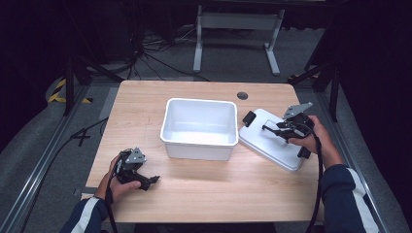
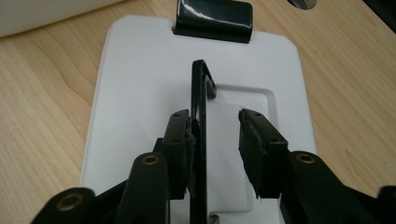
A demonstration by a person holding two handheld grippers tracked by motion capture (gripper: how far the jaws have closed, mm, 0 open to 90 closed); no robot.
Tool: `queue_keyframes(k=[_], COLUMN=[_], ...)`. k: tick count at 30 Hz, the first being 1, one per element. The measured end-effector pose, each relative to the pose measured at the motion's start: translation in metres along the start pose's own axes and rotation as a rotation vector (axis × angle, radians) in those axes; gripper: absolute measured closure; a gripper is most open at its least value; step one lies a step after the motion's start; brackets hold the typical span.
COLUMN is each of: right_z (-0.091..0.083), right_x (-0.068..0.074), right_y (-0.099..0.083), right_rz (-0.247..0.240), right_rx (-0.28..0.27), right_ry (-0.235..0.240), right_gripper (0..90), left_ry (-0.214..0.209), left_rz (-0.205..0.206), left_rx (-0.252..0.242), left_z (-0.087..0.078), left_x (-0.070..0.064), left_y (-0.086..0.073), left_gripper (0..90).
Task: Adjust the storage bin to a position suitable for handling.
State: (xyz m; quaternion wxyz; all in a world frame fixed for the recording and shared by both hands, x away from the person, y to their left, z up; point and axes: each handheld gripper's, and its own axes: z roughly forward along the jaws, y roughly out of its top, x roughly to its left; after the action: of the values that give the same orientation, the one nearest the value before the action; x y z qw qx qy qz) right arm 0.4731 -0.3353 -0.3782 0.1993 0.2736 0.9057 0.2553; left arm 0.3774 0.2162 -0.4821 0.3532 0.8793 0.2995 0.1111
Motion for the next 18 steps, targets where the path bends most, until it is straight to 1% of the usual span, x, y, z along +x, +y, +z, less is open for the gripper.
queue_keyframes(k=[2, 3, 6, 7, 9, 12, 13, 14, 16, 18], right_z=[-0.002, -0.003, -0.006, -0.01, -0.012, -0.016, -0.019, -0.019, -0.022, -0.025], right_x=[0.001, 0.002, 0.002, 0.003, 0.004, 0.006, 0.007, 0.007, 0.008, 0.009], right_y=[0.001, 0.002, 0.003, 0.004, 0.005, 0.005, 0.005, 0.005, 0.005, 0.004], right_rz=[-0.001, 0.0, 0.011, 0.013, 0.019, 0.025, 0.022, 0.022, 0.031, 0.044], right_rx=[-0.015, -0.019, -0.027, -0.044, -0.06, -0.062, -0.073, -0.073, -0.076, -0.086], right_ry=[0.004, -0.002, 0.003, 0.002, 0.008, 0.004, 0.005, 0.005, 0.0, -0.003], right_gripper=[62.0, 61.4, 61.1, 60.5, 59.9, 59.4, 58.0, 58.0, 57.8, 57.1], left_ry=[0.0, 0.001, 0.002, 0.002, 0.002, 0.002, 0.002, 0.002, 0.002, 0.006], left_rz=[0.0, 0.0, 0.0, 0.0, 0.0, 0.0, -0.001, -0.001, 0.001, 0.01], left_rx=[0.001, 0.001, 0.0, 0.0, 0.0, -0.001, -0.001, -0.001, -0.001, 0.0], left_z=[0.0, 0.0, 0.0, 0.0, 0.0, 0.0, 0.0, 0.0, 0.0, -0.001], left_x=[0.0, 0.0, 0.0, 0.0, 0.0, 0.0, 0.0, 0.0, 0.0, 0.001], left_y=[0.0, 0.0, 0.0, 0.0, 0.0, 0.0, 0.0, 0.0, 0.0, 0.0], left_gripper=[0.5, 0.5, 0.6, 0.6, 0.6, 0.6, 0.6, 0.6, 0.6, 0.7])
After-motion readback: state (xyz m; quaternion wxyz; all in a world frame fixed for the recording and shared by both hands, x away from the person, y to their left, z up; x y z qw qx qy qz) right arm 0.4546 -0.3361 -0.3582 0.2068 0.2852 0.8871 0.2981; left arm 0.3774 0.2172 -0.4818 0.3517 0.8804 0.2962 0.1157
